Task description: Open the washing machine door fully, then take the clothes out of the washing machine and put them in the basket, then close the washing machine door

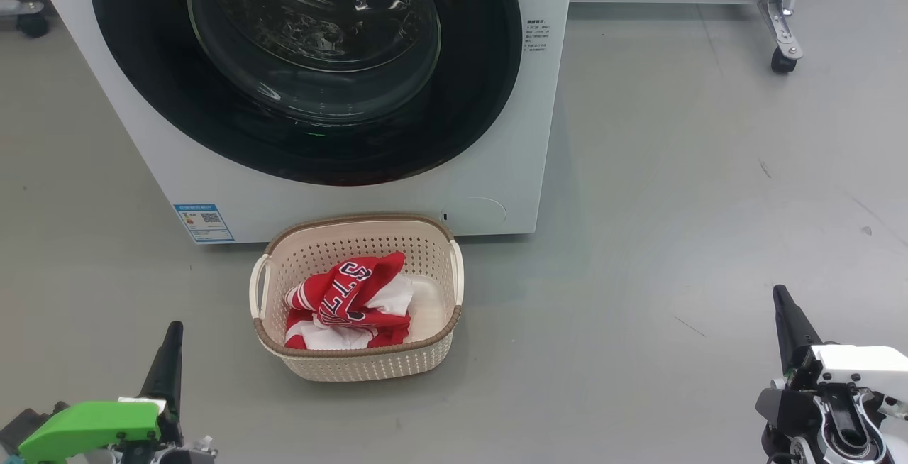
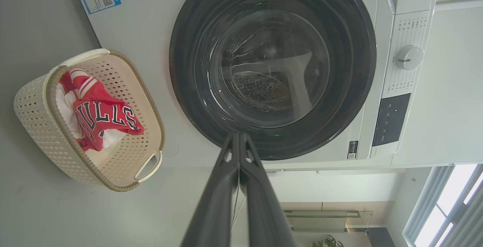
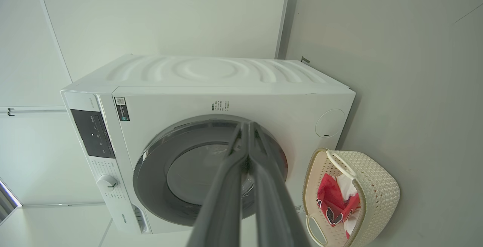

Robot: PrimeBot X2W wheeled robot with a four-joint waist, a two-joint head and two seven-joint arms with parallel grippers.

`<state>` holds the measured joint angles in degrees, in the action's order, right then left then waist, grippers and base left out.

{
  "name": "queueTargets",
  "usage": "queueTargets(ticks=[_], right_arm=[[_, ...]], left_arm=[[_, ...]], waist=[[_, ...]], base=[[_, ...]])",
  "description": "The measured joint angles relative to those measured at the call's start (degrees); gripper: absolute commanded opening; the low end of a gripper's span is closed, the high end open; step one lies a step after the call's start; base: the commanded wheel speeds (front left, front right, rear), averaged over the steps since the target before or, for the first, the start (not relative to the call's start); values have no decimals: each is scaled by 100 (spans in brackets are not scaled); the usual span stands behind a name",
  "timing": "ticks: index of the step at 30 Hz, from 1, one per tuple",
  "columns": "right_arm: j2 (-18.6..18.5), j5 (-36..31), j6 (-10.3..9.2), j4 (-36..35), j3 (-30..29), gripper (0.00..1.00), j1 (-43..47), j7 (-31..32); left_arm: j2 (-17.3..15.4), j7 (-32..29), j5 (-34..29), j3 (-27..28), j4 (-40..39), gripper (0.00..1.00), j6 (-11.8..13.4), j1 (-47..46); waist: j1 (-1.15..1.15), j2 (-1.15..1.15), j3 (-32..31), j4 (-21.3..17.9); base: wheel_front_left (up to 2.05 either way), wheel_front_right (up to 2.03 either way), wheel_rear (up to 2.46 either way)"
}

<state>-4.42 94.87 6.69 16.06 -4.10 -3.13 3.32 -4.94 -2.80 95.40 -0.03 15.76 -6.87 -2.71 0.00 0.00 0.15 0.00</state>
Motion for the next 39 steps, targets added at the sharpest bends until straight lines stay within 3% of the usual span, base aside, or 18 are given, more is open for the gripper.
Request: queueTargets(ticks=[39], right_arm=[[2,-1,29,7,-21,0,-3,24]], left_arm=[[3,-18,0,19,16,0,-1,-32]], waist=[[0,0,-1,0]], base=[[0,0,0]])
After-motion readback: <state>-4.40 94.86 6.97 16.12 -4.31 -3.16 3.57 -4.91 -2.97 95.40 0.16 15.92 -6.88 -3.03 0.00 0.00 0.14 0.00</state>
